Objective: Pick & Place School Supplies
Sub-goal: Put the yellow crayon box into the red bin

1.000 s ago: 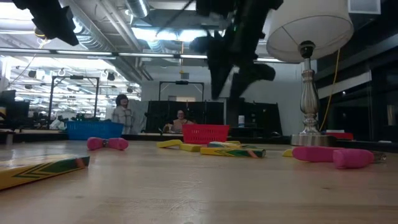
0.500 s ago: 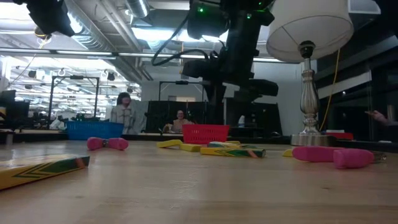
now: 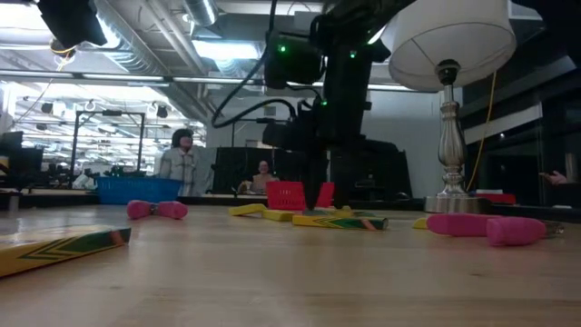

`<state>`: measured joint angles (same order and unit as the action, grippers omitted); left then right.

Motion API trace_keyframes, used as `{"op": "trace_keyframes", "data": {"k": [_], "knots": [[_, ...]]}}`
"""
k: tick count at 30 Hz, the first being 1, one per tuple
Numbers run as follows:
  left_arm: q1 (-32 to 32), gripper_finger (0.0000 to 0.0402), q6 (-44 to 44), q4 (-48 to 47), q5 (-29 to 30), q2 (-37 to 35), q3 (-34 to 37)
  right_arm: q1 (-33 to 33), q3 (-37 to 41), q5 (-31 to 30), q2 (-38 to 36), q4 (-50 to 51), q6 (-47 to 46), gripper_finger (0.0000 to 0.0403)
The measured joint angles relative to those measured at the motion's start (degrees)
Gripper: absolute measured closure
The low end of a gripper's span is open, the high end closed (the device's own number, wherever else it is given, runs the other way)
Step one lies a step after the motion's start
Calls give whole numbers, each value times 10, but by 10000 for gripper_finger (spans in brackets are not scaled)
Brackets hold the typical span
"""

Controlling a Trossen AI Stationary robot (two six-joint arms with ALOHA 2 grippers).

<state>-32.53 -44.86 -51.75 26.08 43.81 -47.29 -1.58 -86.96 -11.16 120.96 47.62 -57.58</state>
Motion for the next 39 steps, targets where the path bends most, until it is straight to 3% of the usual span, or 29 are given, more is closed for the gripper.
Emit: {"op": "trace_keyframes", "data": {"k": [15,39], "knots": [[0,287,-9,1,-5,0,0,2,0,-32,6,7,13,172],[0,287,-9,1,-2,0,0,-3,-1,-15,23,2,10,172]]}}
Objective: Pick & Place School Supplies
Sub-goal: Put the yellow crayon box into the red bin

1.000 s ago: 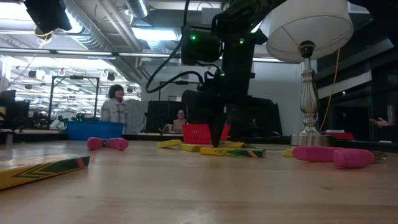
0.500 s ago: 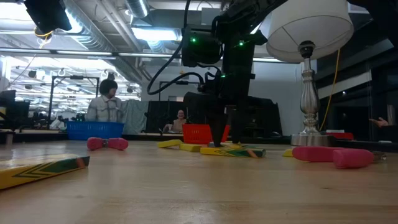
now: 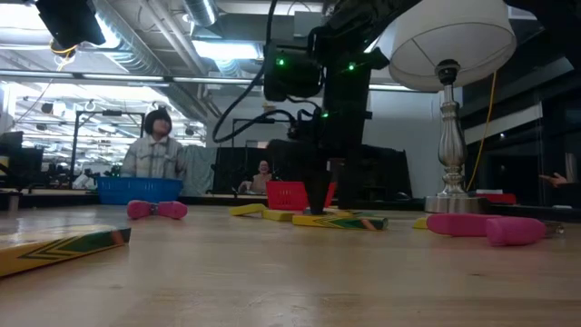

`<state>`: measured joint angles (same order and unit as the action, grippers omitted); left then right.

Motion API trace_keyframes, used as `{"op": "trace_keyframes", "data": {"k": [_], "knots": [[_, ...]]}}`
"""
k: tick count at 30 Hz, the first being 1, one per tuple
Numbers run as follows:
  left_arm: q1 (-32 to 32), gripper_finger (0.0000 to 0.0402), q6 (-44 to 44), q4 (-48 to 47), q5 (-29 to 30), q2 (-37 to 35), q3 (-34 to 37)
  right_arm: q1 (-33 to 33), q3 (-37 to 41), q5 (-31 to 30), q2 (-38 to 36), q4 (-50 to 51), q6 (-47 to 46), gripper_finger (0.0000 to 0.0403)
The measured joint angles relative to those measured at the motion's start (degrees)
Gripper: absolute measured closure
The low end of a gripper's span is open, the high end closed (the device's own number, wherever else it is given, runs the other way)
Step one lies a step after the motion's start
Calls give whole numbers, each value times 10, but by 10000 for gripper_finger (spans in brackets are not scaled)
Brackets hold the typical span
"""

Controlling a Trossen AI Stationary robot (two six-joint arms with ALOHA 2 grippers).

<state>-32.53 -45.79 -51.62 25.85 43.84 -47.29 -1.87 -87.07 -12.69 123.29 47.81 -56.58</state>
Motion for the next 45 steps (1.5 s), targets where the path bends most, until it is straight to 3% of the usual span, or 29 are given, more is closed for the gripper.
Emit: {"op": "trace_keyframes", "data": {"k": [8,19,28,37,45], "knots": [[0,287,-5,0,-2,0,0,-8,0,-16,2,3,-26,179],[0,287,-6,0,-4,0,0,-9,0,-5,3,2,-28,249],[0,287,-9,0,2,0,0,-3,-12,2,-8,12,-23,251],[0,287,-24,0,20,0,0,36,-87,-27,-11,24,65,250],[0,287,-64,1,59,0,0,129,-167,-51,-13,25,189,250]]}}
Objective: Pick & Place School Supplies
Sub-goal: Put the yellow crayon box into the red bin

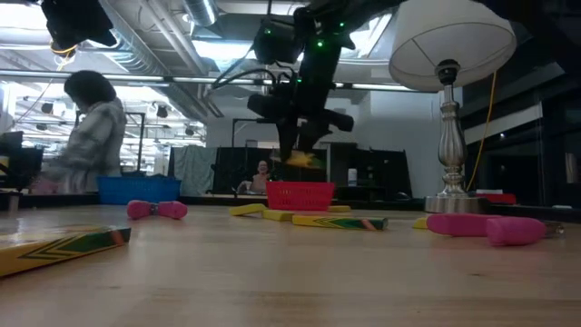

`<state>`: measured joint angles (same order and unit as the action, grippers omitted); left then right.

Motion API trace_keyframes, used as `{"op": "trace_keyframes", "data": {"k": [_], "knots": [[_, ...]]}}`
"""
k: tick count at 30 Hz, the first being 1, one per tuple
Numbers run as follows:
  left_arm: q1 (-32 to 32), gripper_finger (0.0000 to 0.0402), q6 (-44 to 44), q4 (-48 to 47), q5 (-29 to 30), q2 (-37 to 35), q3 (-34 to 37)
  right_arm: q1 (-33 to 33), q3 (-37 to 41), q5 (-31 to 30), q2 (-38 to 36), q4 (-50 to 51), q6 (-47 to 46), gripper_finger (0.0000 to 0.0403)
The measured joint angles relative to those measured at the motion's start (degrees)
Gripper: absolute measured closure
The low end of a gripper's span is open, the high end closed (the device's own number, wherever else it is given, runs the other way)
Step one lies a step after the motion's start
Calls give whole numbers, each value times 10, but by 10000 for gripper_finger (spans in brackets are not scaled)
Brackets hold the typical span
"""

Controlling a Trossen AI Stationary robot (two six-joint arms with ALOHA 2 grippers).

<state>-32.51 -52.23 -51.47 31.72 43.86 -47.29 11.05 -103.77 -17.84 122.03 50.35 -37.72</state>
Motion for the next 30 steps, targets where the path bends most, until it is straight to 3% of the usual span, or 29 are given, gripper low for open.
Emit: {"op": "trace_keyframes", "data": {"k": [7,17,23,30], "knots": [[0,287,-28,4,37,0,0,87,-31,47,0,1,187,250],[0,287,-95,20,105,6,0,145,-65,74,0,7,466,249],[0,287,-97,84,149,38,0,167,-65,98,11,1,562,249],[25,287,-111,134,144,86,0,173,-65,129,32,-4,628,249]]}}
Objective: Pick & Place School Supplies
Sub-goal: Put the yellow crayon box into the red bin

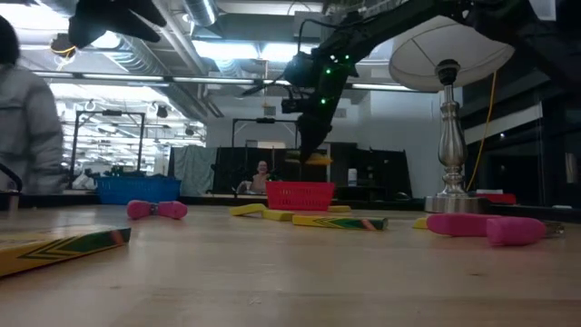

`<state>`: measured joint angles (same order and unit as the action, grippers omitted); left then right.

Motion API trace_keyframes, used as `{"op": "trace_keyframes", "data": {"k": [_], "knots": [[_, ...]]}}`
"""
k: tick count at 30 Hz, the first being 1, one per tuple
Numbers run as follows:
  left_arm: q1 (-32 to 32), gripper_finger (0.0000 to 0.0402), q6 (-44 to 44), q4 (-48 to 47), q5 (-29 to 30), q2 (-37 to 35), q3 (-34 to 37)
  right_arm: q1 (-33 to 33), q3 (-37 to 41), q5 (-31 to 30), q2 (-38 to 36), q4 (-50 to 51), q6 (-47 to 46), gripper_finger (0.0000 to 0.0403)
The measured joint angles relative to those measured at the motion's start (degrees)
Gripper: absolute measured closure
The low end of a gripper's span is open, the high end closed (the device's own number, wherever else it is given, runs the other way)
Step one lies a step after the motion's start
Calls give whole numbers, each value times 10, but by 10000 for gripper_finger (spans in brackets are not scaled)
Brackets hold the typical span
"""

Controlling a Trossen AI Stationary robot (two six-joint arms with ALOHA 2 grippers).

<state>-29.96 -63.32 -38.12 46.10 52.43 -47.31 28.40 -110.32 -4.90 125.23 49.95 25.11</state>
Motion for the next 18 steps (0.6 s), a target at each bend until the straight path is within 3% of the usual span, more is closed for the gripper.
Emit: {"op": "trace_keyframes", "data": {"k": [11,18], "knots": [[23,287,17,53,-26,25,0,4,0,11,11,-45,45,248],[23,287,19,54,-29,24,0,8,0,-1,11,-57,45,220]]}}
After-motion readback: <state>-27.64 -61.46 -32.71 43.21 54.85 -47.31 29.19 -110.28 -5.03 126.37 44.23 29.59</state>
